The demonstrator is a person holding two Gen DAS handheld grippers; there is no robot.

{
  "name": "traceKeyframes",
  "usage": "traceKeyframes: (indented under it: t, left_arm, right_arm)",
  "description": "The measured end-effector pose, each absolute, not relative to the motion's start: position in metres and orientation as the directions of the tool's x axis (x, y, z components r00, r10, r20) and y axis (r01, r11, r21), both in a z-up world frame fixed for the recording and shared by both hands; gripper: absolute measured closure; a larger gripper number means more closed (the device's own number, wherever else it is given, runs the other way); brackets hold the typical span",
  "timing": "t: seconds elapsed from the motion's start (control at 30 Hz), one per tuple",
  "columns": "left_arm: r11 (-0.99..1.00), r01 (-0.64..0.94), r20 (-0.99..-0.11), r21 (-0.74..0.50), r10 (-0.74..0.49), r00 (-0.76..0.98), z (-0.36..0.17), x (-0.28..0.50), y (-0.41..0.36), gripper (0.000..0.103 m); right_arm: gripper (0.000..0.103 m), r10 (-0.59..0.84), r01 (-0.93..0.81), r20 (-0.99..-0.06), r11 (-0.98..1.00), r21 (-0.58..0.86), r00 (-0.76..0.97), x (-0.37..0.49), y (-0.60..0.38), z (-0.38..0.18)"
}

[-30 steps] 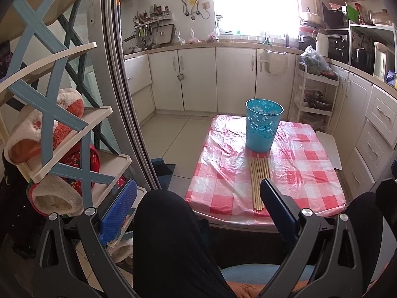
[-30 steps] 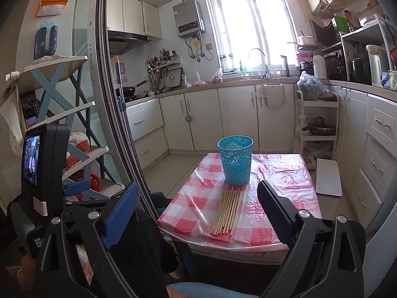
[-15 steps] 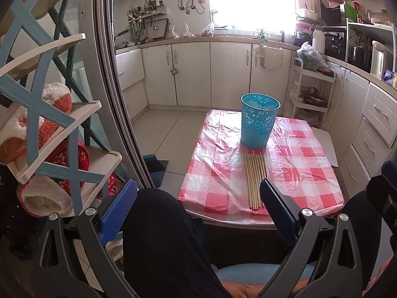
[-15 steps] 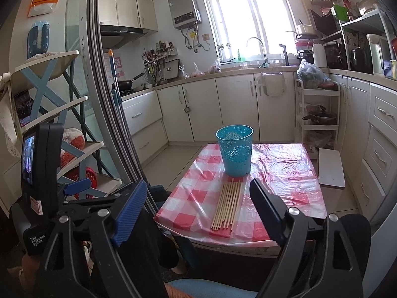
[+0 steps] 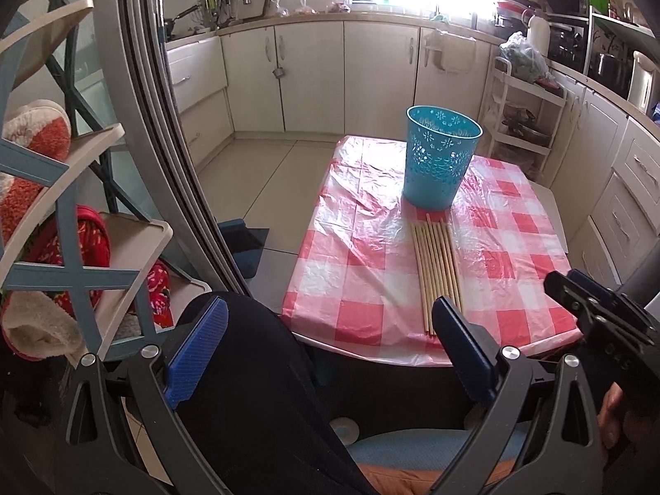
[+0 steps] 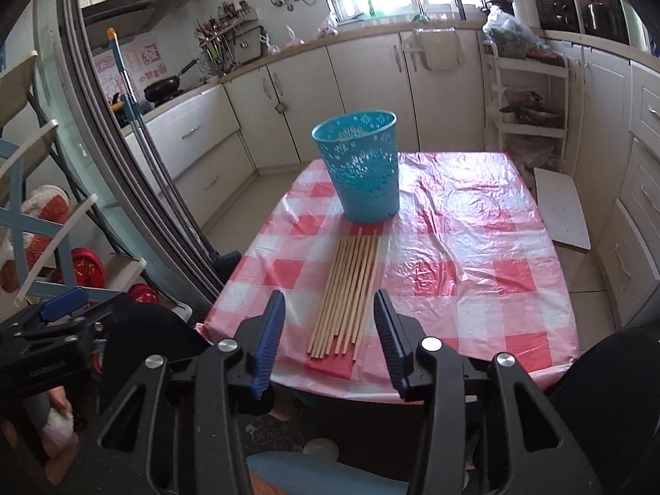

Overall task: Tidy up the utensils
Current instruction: 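Reach the left gripper to the wooden chopsticks and grasp one chopstick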

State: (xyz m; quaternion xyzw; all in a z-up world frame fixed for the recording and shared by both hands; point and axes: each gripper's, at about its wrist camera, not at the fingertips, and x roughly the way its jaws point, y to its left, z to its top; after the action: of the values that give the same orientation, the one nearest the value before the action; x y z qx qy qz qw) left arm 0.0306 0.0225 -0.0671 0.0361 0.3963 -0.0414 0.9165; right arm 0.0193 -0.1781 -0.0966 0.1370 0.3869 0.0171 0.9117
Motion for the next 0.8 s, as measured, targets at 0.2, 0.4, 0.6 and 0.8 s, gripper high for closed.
traceKeyframes:
  t: [0.2,0.4,0.6,0.8]
  left_arm:
    - [0.992,0.124,-0.769,0.037,-0.051,0.637,-0.086,0.071,0.012,0.008]
    - [0.992,0.120,-0.804,0.036,-0.043,0.593,-0.107,0.111,0.003,0.008]
    - [0.991,0.126,-0.833,0.045,-0.032,0.552,-0.131,0.147,-0.012,0.008]
    - [0.991,0.131,-0.859,0.035,-0.038,0.511,-0.153,0.181,-0.033,0.008]
  right_arm:
    - [0.071,0.119,0.125,-0.786,0.962,0.241,0.606,0.089,-0.190,-0.160]
    - [0.081,0.085,0.157,-0.829,0.966,0.204,0.552,0.139,-0.195,-0.208]
    - [0.084,0.082,0.122,-0.840,0.977,0.173,0.536,0.165,-0.193,-0.223]
    - [0.092,0.078,0.073,-0.849,0.988,0.135,0.522,0.174,-0.197,-0.232]
